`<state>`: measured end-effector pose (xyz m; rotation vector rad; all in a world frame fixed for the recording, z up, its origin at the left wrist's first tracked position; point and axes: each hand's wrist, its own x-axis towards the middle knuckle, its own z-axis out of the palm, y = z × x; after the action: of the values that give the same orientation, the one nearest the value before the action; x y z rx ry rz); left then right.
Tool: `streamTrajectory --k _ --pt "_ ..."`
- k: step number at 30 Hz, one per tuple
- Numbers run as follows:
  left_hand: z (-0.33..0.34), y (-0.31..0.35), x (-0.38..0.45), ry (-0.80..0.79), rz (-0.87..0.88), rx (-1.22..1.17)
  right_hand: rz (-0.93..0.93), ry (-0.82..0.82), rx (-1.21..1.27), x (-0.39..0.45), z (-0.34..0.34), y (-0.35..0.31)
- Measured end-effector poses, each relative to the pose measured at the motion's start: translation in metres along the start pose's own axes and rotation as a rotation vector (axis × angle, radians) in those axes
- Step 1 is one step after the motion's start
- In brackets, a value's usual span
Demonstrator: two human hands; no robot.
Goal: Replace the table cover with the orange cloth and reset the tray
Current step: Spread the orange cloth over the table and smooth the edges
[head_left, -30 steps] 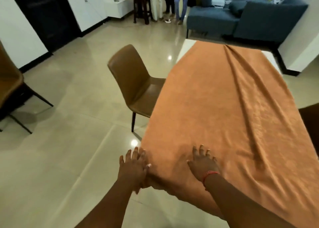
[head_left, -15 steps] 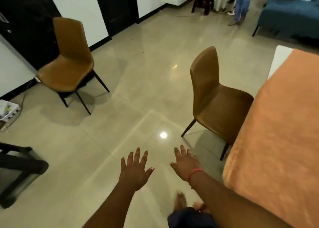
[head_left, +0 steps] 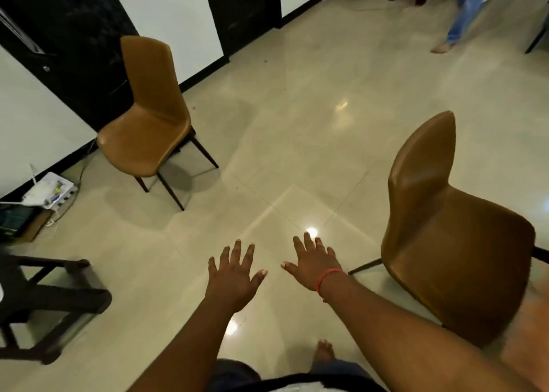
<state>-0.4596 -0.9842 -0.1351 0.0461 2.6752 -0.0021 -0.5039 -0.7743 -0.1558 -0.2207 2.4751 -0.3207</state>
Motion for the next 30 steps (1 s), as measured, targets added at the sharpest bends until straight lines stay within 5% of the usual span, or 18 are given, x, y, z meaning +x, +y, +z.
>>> streamTrajectory --k 17,30 --pt "-0.204 -0.039 0.357 0.075 0.277 0.107 0.236 0.168 0.123 0.256 -0.230 -0.003" --pt "-0.322 0.129 0.607 0.138 0.487 0.200 0.433 0.325 0.264 0.396 -0.380 0.188"
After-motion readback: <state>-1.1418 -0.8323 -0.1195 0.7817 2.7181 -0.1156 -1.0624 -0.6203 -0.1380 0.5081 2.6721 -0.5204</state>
